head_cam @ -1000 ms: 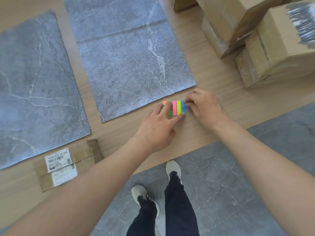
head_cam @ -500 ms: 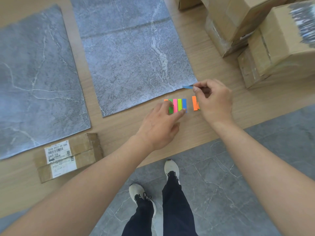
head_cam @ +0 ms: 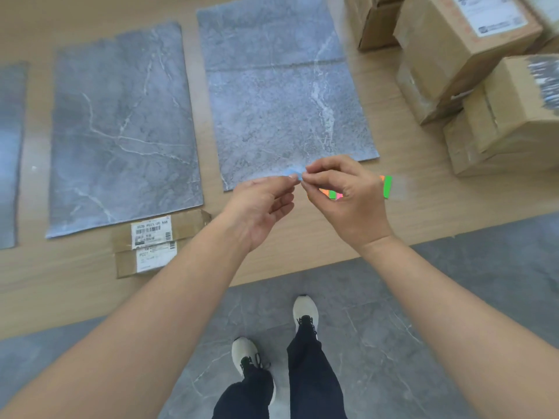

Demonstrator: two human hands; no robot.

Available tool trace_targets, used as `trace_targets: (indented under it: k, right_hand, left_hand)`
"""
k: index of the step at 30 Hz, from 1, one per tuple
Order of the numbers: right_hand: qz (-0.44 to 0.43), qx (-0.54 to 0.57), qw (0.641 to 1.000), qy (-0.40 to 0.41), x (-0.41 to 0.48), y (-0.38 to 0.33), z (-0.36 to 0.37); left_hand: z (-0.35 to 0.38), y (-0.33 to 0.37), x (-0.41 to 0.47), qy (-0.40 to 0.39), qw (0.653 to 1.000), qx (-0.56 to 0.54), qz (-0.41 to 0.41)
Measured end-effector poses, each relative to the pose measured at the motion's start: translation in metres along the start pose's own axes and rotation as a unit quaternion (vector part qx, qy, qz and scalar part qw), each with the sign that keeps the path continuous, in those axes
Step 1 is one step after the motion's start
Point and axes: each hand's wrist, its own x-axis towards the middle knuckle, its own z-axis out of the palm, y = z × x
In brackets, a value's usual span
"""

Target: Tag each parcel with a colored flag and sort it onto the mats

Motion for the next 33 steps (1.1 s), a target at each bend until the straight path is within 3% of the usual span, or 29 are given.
trace_targets:
  k: [4, 7, 13, 18, 24, 33]
  right_hand:
    - [-0.025, 0.017, 0.997, -0.070, -0.012, -0.031, 0.022]
    - [0.001, 0.043, 0.997, -0.068, -0.025, -0.057, 0.048]
    - [0.011, -0.006, 0.996, -0.087, -0.056, -0.097, 0.098]
    - [0.000, -0.043, 0.984, -0.172, -0.077, -0.108, 0.126]
    - [-0.012, -0.097, 0.953, -0.285, -0.084, -0.099, 0.151]
    - [-0.024, -0.143, 0.946, -0.291, -0.079, -0.085, 0.160]
  left_hand:
    - [-0.047, -0.004, -0.024, 0.003, 0.991, 0.091, 0.098]
    - [-0.090, -0.014, -0.045, 0.058, 0.953, 0.232, 0.187]
    - [-0.181, -0.043, -0.073, 0.107, 0.889, 0.380, 0.232]
    - [-0.220, -0.067, -0.076, 0.106, 0.898, 0.367, 0.219]
    - [-0.231, -0.091, -0.061, 0.139, 0.882, 0.391, 0.222]
    - [-0.218, -0.102, -0.041, 0.172, 0.871, 0.400, 0.228]
